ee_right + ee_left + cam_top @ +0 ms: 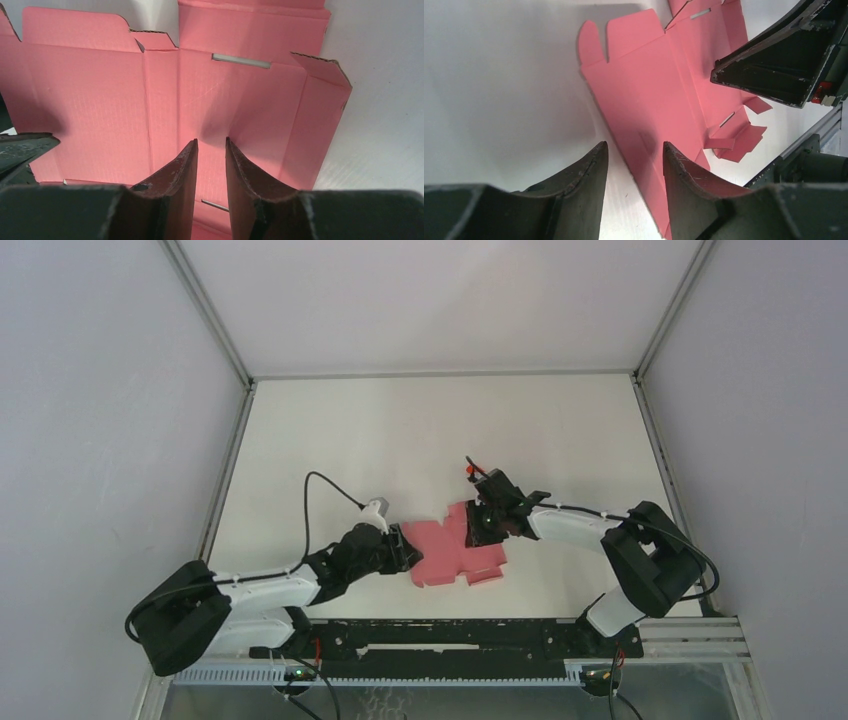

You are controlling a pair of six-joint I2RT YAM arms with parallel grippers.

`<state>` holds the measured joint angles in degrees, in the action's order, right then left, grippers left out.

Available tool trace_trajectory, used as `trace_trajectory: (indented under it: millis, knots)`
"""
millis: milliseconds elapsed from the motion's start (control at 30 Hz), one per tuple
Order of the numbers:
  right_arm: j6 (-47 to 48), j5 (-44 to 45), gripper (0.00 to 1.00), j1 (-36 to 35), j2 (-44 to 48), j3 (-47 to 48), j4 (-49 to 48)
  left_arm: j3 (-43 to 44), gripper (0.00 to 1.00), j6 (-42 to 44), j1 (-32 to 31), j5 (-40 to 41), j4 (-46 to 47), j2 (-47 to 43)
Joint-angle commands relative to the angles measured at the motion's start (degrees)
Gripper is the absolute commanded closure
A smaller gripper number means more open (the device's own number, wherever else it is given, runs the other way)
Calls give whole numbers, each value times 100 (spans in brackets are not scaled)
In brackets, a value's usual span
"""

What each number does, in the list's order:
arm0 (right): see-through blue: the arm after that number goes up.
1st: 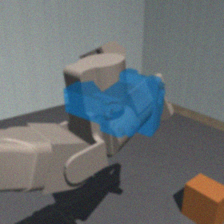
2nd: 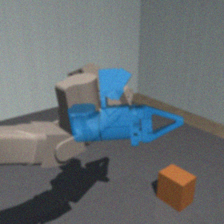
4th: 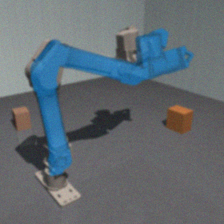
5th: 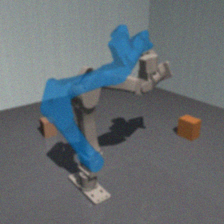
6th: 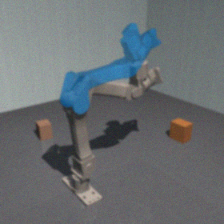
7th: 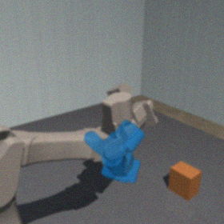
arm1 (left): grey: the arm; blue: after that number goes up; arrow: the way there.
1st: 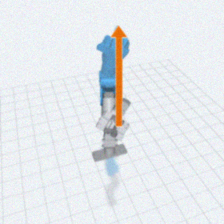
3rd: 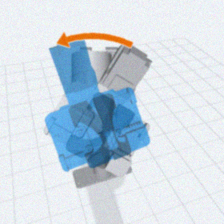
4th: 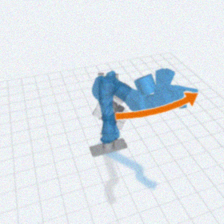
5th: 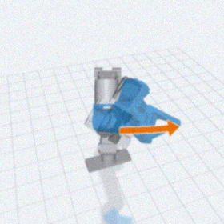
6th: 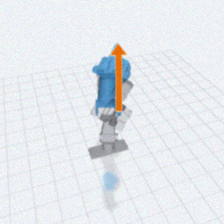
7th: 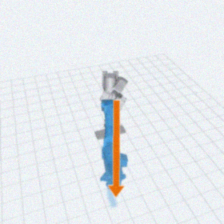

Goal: Fold the paper box
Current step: Fold the paper box at the center of the board.

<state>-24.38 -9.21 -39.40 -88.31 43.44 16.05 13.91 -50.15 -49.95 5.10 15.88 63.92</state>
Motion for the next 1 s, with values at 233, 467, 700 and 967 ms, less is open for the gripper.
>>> trace_trajectory:
  millis: [233,467,700,967]
  knots:
    - [-243,-135,65,-190,-182,-88,-254,760,64,-68,20,-126,479,461]
    - [-350,-210,65,-320,-272,-97,-433,793,64,-37,20,-196,664,716]
    - [-374,-248,65,-333,-275,-199,-549,994,61,25,-61,-277,661,1167]
    - [-343,-239,65,-314,-138,-266,-517,1192,96,173,-106,-108,24,1068]
